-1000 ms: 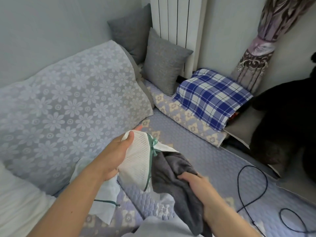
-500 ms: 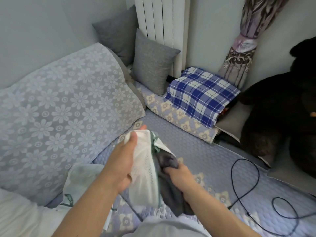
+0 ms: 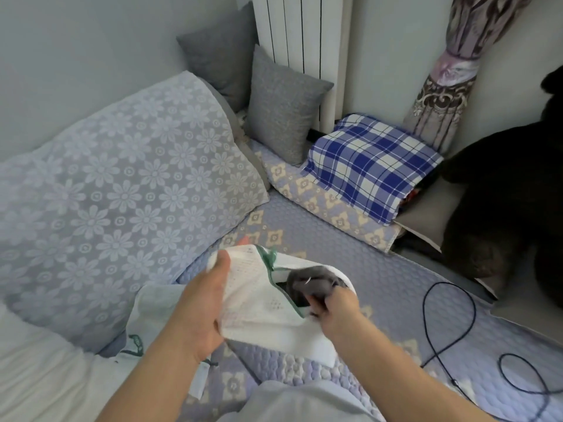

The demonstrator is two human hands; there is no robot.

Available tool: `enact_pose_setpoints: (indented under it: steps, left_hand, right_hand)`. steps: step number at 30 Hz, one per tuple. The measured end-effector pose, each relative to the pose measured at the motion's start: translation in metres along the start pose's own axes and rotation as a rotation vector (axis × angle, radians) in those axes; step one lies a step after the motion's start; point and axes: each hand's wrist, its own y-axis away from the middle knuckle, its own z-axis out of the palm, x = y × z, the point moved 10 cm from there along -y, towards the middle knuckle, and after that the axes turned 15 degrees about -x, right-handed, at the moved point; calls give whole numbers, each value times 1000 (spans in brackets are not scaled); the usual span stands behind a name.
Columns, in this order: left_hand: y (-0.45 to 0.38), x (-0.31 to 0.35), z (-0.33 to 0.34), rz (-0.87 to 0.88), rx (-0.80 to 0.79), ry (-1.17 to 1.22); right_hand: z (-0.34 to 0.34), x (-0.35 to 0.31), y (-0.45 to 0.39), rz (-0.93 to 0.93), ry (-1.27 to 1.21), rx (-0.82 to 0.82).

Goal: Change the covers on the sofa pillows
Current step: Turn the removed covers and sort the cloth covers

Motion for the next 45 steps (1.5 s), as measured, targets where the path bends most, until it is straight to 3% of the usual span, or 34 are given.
enact_pose_setpoints:
  steps: [2,4,7,10,13,15,17,18,19,21,24,27,29,32,35,38,40,43,45]
  left_hand:
    - [1,-6,11,-13,-39,-33]
    - [-1,-13,23,-15,-71,-66]
    - [-6,-13,21,4,-43,-61]
    - [-11,-2,-21,68,126,75]
    - [-13,-2,-68,147,239,325]
    - [-15,-10,-92,194,282,474]
    - [-19,-20,-108,186,321,510]
    - [-21,-23,-115,165,347,481]
    - [-22,-25,-120,140,370,443]
    - [-27,-26,-135,106,408,396]
    - [-35,-22,-146,78,391,399]
    - [-44,-12,-138,127,318,475]
    - [-47,-5,-134,188,273,532]
    - [-38,-3,-130,287,180,594]
    - [-21,-37,-144,299,202,542]
    - [5,-128,-190,4,576,209]
    - [21,-198,-207,-276,671,-27]
    - [23,-280,-194,-536,512,-153]
    - [15,-288,-177,-583,382,-455]
  right_hand:
    - [18,4,9,-85,231,3]
    - [38,6,29,-68,641,-4]
    - [67,24,42,131,1280,-395]
    - [34,8,49,292,1462,-411]
    - [30,1,65,234,1766,-635]
    - [5,1,65,285,1886,-659]
    - [-9,5,56,84,2199,-634]
    - [-8,7,52,-182,2304,-612]
    - [-7,8,49,-408,2321,-562]
    - [-11,-10,38,-570,2218,-353]
    - [-19,-44,18,-363,1884,-118]
    - [-19,-54,2,-110,1409,-69]
    - [-9,-64,10,-106,1179,-66]
    - [5,-90,38,-298,1052,-101]
    - [15,-99,77,-582,1238,-129]
    - [4,-69,98,-783,1692,-129]
    - [-34,-33,84,-630,1985,-94]
    - [-118,13,52,-255,2199,-31]
    - [-160,35,41,52,2283,-56]
